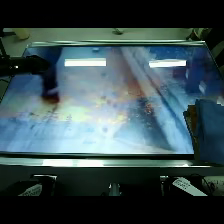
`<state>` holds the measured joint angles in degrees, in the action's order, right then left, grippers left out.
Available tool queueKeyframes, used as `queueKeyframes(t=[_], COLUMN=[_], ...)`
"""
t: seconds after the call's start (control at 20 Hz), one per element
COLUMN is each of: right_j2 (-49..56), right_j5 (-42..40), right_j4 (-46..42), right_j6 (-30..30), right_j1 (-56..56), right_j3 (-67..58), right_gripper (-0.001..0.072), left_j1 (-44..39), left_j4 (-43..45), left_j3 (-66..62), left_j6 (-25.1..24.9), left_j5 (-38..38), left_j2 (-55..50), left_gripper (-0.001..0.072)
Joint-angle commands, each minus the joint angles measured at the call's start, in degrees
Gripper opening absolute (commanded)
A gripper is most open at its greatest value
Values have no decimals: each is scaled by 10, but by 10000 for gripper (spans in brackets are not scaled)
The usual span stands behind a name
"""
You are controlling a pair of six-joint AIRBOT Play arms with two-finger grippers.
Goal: Fold the shirts.
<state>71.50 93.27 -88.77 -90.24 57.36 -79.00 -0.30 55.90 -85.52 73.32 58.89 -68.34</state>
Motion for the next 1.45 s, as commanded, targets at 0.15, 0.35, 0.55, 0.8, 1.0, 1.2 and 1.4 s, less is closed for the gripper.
queueKeyframes(t=[0.15, 0.35, 0.55, 0.8, 1.0, 1.2, 1.4], right_j2=[0, 47, 137, 138, 138, 138, 138], right_j5=[-195, -112, 10, -34, -34, -34, -34], right_j4=[101, 102, 115, 116, 115, 115, 115], right_j6=[37, -54, -64, -77, -77, -77, -77], right_j1=[-229, -454, -535, -558, -557, -557, -557], right_j3=[-161, -157, -120, -108, -108, -108, -108], right_gripper=[664, 610, 614, 639, 639, 639, 639], left_j1=[-95, -108, -98, -98, -98, -98, -98], left_j4=[466, 455, 364, 377, 377, 377, 377], left_j3=[-122, -104, 65, 94, 94, 94, 94], left_j6=[179, 197, 211, 257, 257, 257, 257], left_j5=[66, 255, 186, 120, 120, 120, 120], left_j2=[-104, -175, -117, -99, -102, -102, -102], left_gripper=[23, 603, 616, 615, 615, 615, 615])
